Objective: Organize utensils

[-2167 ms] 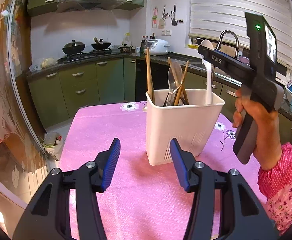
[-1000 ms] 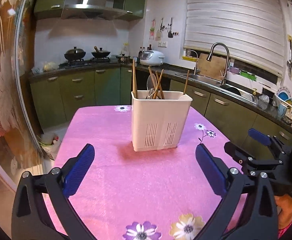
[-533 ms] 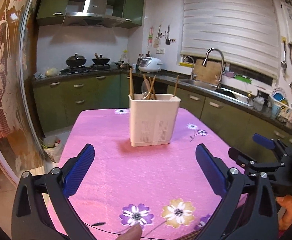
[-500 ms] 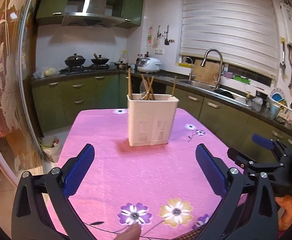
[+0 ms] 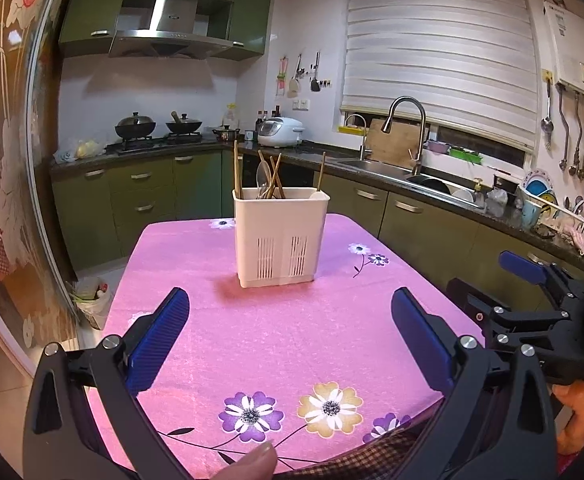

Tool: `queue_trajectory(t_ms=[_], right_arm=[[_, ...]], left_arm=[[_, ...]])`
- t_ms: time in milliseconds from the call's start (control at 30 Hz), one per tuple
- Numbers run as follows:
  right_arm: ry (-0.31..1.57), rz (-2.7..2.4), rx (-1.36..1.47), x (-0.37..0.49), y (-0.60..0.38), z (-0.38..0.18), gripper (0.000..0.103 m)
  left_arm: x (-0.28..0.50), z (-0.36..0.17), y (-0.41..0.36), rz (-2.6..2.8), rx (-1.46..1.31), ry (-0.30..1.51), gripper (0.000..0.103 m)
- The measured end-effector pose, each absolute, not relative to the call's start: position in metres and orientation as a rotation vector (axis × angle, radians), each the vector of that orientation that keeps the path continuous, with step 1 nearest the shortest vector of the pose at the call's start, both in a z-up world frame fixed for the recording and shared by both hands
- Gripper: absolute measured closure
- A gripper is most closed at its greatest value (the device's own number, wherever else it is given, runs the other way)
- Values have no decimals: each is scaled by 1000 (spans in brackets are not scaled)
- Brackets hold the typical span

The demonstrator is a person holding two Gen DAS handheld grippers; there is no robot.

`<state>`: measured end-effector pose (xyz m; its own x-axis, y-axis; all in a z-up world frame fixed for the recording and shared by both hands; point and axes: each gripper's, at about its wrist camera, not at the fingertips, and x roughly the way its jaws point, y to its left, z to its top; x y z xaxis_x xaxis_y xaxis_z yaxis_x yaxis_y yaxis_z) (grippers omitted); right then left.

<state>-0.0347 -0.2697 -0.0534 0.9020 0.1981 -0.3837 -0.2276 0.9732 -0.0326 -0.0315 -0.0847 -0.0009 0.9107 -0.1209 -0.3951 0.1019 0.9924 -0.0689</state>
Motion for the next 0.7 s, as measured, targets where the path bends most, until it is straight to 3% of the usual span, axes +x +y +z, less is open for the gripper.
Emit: queue_trajectory(t_ms=[700], right_arm=[[397,250,-89,-31,-261,-52,4]], left_arm=[[-32,-1,-82,-88,-40,398,7]])
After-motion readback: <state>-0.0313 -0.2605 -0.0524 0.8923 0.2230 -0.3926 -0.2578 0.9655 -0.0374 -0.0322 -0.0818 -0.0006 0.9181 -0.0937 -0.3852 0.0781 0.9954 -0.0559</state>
